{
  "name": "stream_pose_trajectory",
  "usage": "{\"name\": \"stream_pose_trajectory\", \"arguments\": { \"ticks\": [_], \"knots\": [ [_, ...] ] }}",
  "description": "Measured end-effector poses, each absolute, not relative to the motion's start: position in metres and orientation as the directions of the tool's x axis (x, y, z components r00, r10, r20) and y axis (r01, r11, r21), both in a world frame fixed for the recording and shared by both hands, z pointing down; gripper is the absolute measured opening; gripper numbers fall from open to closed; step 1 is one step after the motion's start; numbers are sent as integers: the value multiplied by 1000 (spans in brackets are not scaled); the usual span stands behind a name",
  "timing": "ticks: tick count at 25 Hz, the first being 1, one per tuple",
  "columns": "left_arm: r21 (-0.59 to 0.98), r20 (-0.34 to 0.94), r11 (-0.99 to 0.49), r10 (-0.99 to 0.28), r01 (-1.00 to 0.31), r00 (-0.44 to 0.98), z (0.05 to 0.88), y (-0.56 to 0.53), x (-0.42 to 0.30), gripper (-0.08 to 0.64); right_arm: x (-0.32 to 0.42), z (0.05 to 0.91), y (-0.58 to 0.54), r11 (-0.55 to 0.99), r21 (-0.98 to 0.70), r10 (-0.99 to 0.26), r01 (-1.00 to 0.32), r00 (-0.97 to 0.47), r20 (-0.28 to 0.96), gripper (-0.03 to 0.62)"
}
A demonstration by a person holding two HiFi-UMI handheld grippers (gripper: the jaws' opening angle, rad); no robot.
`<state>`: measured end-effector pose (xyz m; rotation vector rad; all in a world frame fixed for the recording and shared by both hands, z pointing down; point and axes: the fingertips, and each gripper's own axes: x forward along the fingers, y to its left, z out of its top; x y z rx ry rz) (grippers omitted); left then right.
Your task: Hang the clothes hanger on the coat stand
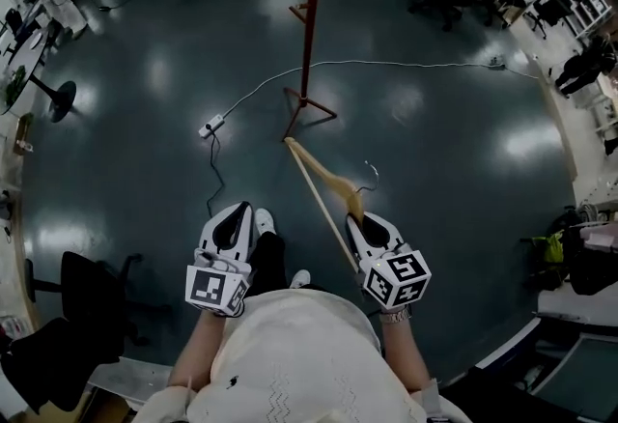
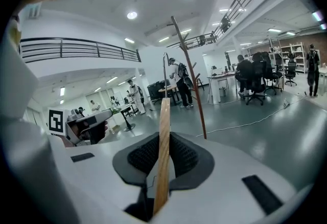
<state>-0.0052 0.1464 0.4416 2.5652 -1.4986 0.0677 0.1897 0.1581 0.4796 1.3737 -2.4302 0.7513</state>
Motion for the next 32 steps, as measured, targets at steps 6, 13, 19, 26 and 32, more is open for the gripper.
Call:
{"name": "stream_pose_trajectory", "arguments": {
  "ticks": [6,13,19,26,32],
  "knots": [
    [134,152,-535,-820,-834,551,451,47,-28,12,154,485,73,404,-307,-719,-862,-507,476,69],
    [111,122,-609,-776,-785,619,444,-53,-65,12,115,480,-23,377,-256,-746,-890,-455,487,69],
    [138,91,-584,-797,-800,598,438,-109,-98,12,96,477,-81,400,-212,-737,-892,-450,505,69],
    [149,98,-527,-834,-836,543,444,-145,-115,12,85,486,-145,437,-223,-707,-871,-486,513,69],
    [133,99,-431,-890,-892,445,439,-189,-120,12,94,505,-219,477,-239,-671,-846,-526,522,69]
  ]
}}
